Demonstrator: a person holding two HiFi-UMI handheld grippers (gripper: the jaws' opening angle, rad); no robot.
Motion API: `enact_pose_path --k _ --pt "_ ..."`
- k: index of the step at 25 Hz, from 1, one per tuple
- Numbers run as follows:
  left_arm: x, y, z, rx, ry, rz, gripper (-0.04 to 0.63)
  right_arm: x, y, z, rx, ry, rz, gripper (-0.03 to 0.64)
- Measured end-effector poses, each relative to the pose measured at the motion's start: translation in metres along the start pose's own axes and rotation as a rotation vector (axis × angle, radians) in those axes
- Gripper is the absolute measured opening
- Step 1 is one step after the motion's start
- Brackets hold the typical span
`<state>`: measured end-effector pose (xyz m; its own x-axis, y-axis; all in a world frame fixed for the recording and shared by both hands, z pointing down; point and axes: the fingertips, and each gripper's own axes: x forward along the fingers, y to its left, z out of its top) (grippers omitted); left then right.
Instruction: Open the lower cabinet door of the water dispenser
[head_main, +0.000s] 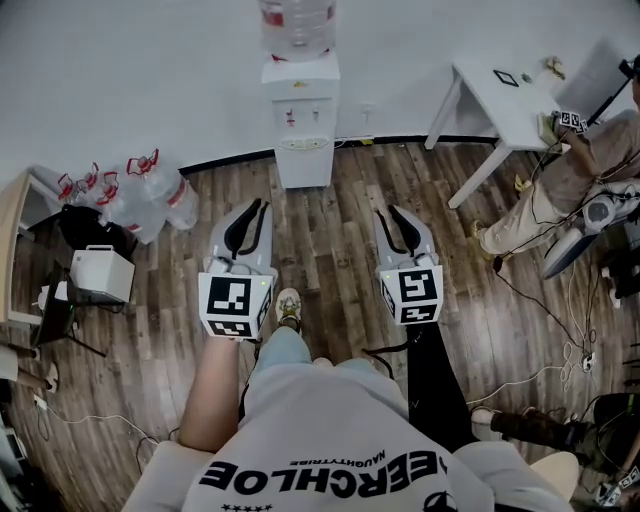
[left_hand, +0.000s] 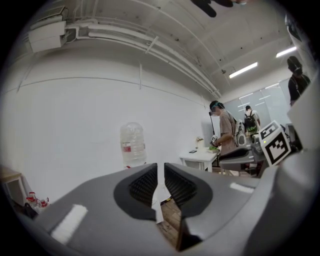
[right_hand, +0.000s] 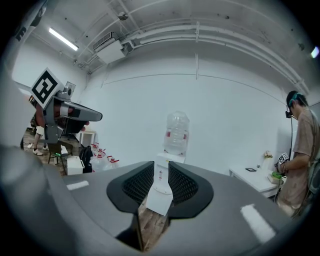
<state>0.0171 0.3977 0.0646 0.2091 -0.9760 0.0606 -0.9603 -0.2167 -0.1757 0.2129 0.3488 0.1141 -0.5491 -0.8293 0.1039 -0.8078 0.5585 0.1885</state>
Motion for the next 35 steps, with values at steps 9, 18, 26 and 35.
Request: enact_pose_path --k 9,18,26,35 --pt "0.068 0.026 -0.006 0.025 -0.018 -0.035 0.055 0.061 -0.015 -0.006 -0.018 0.03 -0.014 0.069" --pt "0.164 0.061 0.006 0.015 -0.019 -0.116 0.055 0.142 -0.047 0.013 -0.019 0.053 -0.055 0.069" --pt "0.233 0.11 0.01 0.022 -0.007 -0.147 0.055 0.224 -0.064 0.029 0.0 0.041 -0.078 0.069" --pt "0.299 0.148 0.017 0.009 -0.021 -0.195 0.056 0.289 -0.08 0.045 0.002 0.029 -0.114 0.069"
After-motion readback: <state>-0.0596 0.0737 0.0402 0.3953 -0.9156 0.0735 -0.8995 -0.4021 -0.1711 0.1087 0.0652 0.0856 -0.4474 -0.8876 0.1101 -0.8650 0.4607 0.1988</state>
